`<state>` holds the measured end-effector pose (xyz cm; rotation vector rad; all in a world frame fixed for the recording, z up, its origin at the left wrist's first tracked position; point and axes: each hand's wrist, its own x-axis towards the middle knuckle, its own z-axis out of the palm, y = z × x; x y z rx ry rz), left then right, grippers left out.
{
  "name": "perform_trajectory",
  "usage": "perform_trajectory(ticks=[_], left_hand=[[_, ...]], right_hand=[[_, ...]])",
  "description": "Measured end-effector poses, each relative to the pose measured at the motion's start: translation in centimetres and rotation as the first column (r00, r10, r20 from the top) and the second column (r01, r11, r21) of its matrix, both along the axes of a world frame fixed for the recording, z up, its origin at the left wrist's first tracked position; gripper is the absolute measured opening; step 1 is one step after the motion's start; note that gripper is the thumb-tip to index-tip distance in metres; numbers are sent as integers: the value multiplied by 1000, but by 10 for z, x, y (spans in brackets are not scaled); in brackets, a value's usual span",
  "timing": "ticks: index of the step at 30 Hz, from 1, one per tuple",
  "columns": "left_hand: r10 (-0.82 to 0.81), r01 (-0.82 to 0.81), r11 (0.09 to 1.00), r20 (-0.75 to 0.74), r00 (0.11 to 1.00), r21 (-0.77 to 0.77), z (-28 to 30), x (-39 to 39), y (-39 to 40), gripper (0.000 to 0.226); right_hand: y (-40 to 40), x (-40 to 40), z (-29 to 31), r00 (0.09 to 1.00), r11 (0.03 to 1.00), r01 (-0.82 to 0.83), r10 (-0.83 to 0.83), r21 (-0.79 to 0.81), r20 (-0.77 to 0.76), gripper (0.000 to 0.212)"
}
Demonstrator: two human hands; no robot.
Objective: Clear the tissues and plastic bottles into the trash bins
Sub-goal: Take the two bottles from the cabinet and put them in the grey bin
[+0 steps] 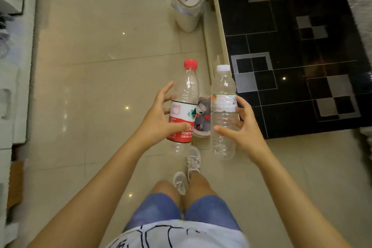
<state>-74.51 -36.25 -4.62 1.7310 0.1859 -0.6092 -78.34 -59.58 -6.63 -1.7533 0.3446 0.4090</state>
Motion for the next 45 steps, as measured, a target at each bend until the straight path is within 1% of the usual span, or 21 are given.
perform_trajectory(ticks=[6, 12, 14, 16, 18, 21, 24, 28, 30, 32, 34, 37, 38, 40, 43, 45], left_hand=[[-85, 83, 996, -67, 994, -42, -60, 81, -8, 111], [-204, 181, 973, -168, 965, -143, -148, 140, -10, 107], [-258, 227, 959, -189, 948, -171, -184, 151, -11, 106], [-303, 273, 946, -181, 936, -177, -217, 163, -13, 104], [-331, 302, 937, -165, 929, -179, -253, 172, -17, 100], [-343, 322, 936, -163, 925, -142, -310, 179, -23, 97], [-354, 339, 934, -167, 920, -112, -363, 178, -34, 98], [-388, 381, 922, -125, 913, -76, -404, 175, -55, 96], [-405, 402, 915, -96, 910, -46, -419, 172, -64, 91], [-431, 432, 902, -96, 897, -11, -431, 169, -69, 89], [-477, 481, 877, -130, 869, 3, -438, 167, -71, 91], [-532, 552, 833, -220, 818, 37, -443, 165, -69, 105], [-529, 549, 835, -226, 818, 32, -443, 163, -68, 102], [-504, 520, 854, -217, 836, 20, -439, 160, -66, 85], [-475, 496, 867, -219, 852, 50, -425, 160, -61, 77], [-497, 520, 848, -190, 847, 98, -412, 163, -58, 71]], right_hand=[[16, 77, -52, 999, 999, 38, -39, -35, -27, 100], [36, 110, -126, 974, 974, 223, -225, -46, -34, 97], [45, 108, -162, 943, 943, 330, -332, -43, -38, 95], [54, 107, -200, 894, 893, 446, -447, -60, -10, 96], [62, 106, -238, 854, 851, 519, -520, -79, 5, 97], [68, 102, -290, 808, 801, 588, -589, -112, 28, 97], [63, 97, -343, 774, 766, 629, -632, -132, 20, 97], [52, 89, -385, 720, 707, 684, -694, -180, 8, 92], [47, 86, -401, 710, 693, 690, -704, -209, 12, 90], [44, 84, -413, 705, 692, 691, -709, -208, -20, 88], [44, 83, -419, 727, 729, 655, -680, -198, -94, 86], [46, 80, -421, 785, 806, 567, -591, -168, -184, 83], [47, 80, -419, 795, 817, 553, -576, -163, -189, 80], [49, 79, -412, 802, 824, 544, -567, -159, -188, 74], [54, 77, -403, 813, 827, 534, -560, -178, -162, 68], [62, 80, -391, 841, 843, 490, -524, -223, -132, 62]])
